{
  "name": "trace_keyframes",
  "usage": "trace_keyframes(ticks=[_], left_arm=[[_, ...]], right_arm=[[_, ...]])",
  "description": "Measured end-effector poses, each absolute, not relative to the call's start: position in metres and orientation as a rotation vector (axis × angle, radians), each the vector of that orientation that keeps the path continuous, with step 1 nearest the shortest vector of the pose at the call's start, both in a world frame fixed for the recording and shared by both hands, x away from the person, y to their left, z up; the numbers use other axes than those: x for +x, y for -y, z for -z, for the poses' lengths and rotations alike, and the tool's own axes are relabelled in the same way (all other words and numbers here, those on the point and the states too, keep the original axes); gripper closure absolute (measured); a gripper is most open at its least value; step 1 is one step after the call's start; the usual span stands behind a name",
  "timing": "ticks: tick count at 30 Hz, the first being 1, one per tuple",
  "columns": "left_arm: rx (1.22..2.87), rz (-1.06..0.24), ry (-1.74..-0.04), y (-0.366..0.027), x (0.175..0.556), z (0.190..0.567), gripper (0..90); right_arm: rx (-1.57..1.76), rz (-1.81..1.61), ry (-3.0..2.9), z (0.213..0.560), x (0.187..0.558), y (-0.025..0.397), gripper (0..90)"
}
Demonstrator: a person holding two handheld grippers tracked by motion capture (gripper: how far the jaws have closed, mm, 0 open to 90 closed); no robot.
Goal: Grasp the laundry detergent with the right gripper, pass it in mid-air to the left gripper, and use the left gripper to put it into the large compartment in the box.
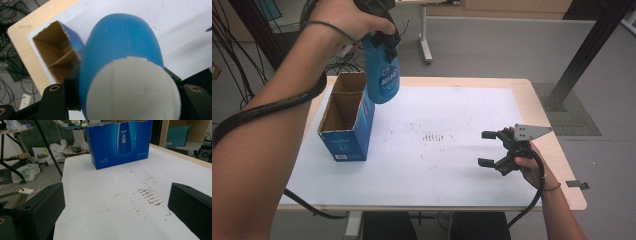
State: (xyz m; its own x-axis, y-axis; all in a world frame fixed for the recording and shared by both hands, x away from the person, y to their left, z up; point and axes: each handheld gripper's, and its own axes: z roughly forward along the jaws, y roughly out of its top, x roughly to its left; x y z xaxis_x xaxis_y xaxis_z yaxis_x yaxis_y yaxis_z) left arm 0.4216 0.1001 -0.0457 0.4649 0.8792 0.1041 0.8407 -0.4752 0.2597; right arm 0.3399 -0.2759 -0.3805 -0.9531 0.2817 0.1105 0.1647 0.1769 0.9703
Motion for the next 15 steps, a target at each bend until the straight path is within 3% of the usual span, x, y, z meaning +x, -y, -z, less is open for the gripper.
trace_keyframes(ticks=[15], left_arm=[[2.331, -0.341, -1.802, -0.169, 0.440, 0.044, 37.6]], right_arm=[[0.442, -1.903, -2.328, 0.378, 0.339, 0.277, 1.0]])
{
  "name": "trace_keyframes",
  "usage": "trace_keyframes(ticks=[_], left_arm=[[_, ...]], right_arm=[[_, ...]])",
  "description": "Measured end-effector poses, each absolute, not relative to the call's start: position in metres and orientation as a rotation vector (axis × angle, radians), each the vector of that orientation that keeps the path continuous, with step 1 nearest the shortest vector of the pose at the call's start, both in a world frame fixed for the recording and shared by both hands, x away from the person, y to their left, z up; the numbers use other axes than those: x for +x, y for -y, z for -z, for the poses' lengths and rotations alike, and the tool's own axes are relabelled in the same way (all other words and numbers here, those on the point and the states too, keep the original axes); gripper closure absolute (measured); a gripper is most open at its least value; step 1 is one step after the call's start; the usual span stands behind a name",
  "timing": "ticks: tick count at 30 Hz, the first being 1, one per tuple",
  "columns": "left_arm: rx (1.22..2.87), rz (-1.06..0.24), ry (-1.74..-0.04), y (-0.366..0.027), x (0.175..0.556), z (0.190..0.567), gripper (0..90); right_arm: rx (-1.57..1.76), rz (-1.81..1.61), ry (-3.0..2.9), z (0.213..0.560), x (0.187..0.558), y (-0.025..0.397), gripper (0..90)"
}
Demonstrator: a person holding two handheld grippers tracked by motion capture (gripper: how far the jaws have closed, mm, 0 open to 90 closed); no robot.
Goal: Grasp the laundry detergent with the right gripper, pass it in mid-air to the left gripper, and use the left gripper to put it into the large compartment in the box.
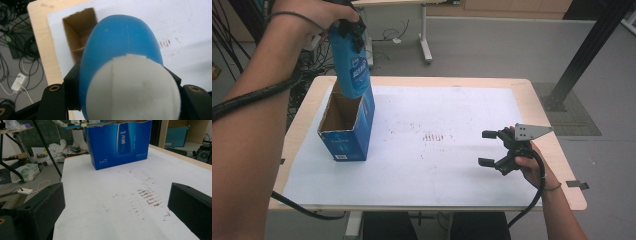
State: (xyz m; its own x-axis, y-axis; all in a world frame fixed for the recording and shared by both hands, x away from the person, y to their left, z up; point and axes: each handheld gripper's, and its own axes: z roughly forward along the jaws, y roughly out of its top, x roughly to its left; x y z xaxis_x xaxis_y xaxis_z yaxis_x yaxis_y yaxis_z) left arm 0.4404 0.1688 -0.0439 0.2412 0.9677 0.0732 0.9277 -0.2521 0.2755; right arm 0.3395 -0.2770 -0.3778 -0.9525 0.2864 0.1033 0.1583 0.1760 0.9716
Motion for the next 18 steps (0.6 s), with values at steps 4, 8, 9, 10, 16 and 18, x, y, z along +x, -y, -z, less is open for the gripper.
trace_keyframes(ticks=[4, 8, 9, 10, 16, 18], left_arm=[[2.281, -0.337, -1.865, -0.184, 0.444, 0.046, 37.6], [2.262, -0.336, -1.900, -0.193, 0.446, 0.049, 37.6], [2.256, -0.336, -1.904, -0.195, 0.446, 0.050, 37.6], [2.252, -0.333, -1.908, -0.196, 0.446, 0.051, 37.6], [2.241, -0.307, -1.915, -0.202, 0.447, 0.056, 37.6], [2.238, -0.305, -1.923, -0.203, 0.448, 0.058, 37.6]], right_arm=[[0.439, -1.904, -2.326, 0.377, 0.339, 0.277, 1.0], [0.441, -1.904, -2.327, 0.377, 0.340, 0.276, 1.0], [0.442, -1.902, -2.327, 0.377, 0.340, 0.275, 1.0], [0.442, -1.902, -2.328, 0.377, 0.340, 0.275, 1.0], [0.436, -1.905, -2.326, 0.376, 0.341, 0.274, 1.0], [0.436, -1.905, -2.325, 0.376, 0.341, 0.274, 1.0]])
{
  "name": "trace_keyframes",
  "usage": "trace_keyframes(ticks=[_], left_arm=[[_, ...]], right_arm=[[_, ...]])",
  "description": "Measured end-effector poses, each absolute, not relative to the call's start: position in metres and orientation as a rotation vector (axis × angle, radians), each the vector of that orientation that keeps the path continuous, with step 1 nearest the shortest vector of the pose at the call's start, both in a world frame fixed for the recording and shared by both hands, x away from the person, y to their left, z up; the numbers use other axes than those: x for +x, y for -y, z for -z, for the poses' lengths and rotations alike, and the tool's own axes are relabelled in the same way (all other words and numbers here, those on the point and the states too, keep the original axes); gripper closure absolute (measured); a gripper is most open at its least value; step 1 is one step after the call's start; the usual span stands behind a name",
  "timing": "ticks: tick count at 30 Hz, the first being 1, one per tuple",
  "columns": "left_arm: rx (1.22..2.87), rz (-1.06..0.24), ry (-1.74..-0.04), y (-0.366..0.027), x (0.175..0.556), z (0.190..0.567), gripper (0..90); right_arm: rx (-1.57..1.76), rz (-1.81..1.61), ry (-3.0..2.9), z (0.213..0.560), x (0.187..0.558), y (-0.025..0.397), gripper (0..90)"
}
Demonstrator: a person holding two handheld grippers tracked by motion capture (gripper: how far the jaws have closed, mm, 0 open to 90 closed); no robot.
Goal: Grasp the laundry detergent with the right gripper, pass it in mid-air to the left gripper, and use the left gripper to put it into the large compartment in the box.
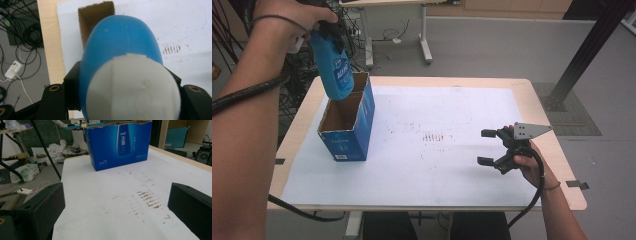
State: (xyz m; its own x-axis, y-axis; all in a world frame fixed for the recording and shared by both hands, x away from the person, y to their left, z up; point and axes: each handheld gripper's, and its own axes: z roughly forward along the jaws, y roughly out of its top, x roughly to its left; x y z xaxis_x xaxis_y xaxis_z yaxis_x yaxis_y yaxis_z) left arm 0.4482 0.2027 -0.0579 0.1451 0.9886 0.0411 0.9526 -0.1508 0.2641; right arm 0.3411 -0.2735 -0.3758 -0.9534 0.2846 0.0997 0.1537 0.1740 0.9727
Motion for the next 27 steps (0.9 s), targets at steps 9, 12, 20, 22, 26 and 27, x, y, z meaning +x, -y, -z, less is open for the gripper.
trace_keyframes(ticks=[9, 12, 20, 22, 26, 27], left_arm=[[2.230, -0.290, -1.960, -0.209, 0.452, 0.075, 37.6], [2.233, -0.269, -1.970, -0.211, 0.453, 0.084, 37.6], [2.254, -0.237, -2.009, -0.216, 0.456, 0.103, 37.6], [2.253, -0.227, -2.011, -0.216, 0.457, 0.109, 37.5], [2.261, -0.203, -2.018, -0.218, 0.459, 0.119, 37.5], [2.262, -0.198, -2.019, -0.218, 0.459, 0.122, 37.6]], right_arm=[[0.442, -1.908, -2.321, 0.376, 0.341, 0.274, 1.0], [0.444, -1.908, -2.323, 0.377, 0.341, 0.274, 1.0], [0.448, -1.907, -2.324, 0.378, 0.341, 0.274, 1.0], [0.447, -1.906, -2.325, 0.378, 0.341, 0.273, 1.0], [0.442, -1.906, -2.326, 0.378, 0.341, 0.271, 1.0], [0.443, -1.906, -2.326, 0.378, 0.341, 0.271, 1.0]])
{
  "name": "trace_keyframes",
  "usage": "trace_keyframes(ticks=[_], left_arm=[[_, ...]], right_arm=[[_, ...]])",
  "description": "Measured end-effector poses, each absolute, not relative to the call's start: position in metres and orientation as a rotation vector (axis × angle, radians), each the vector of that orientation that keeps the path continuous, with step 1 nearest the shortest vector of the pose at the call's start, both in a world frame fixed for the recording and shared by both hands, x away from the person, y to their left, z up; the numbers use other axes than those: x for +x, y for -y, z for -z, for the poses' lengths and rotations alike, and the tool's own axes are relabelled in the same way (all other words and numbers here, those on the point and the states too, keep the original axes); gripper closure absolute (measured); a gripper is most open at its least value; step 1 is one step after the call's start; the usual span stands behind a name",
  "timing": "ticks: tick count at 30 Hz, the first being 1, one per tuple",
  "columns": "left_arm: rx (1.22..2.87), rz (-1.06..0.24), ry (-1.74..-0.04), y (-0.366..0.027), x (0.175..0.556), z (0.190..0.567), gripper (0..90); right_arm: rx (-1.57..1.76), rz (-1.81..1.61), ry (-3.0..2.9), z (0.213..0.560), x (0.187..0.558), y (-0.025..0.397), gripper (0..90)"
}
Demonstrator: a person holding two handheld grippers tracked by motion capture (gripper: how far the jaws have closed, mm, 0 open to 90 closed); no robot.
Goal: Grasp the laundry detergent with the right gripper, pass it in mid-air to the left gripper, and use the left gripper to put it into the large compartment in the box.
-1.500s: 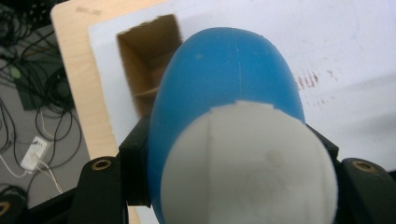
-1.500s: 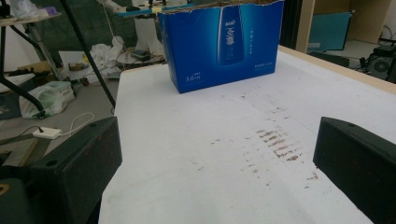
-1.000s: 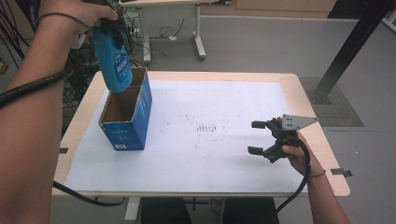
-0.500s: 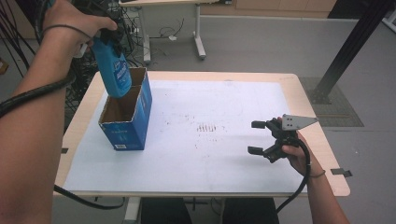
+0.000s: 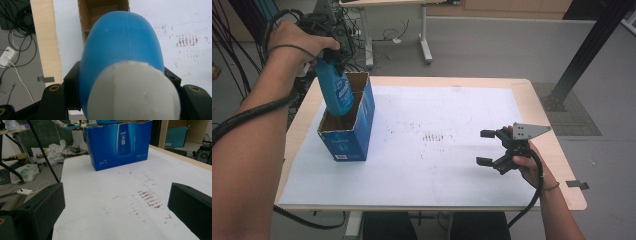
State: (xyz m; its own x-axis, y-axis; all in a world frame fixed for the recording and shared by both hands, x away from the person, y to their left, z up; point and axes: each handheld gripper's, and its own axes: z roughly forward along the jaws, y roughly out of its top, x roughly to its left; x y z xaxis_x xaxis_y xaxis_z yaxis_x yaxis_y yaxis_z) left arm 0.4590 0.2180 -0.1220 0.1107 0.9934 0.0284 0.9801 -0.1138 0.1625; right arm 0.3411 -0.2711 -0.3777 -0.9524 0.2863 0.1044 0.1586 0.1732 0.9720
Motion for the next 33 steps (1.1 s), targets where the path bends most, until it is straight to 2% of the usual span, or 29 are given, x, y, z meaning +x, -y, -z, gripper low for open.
trace_keyframes(ticks=[10, 33], left_arm=[[2.267, -0.124, -2.060, -0.225, 0.463, 0.150, 37.6], [2.273, -0.047, -2.120, -0.235, 0.469, 0.199, 37.6]], right_arm=[[0.448, -1.903, -2.332, 0.378, 0.341, 0.271, 1.0], [0.449, -1.906, -2.332, 0.380, 0.341, 0.269, 1.0]])
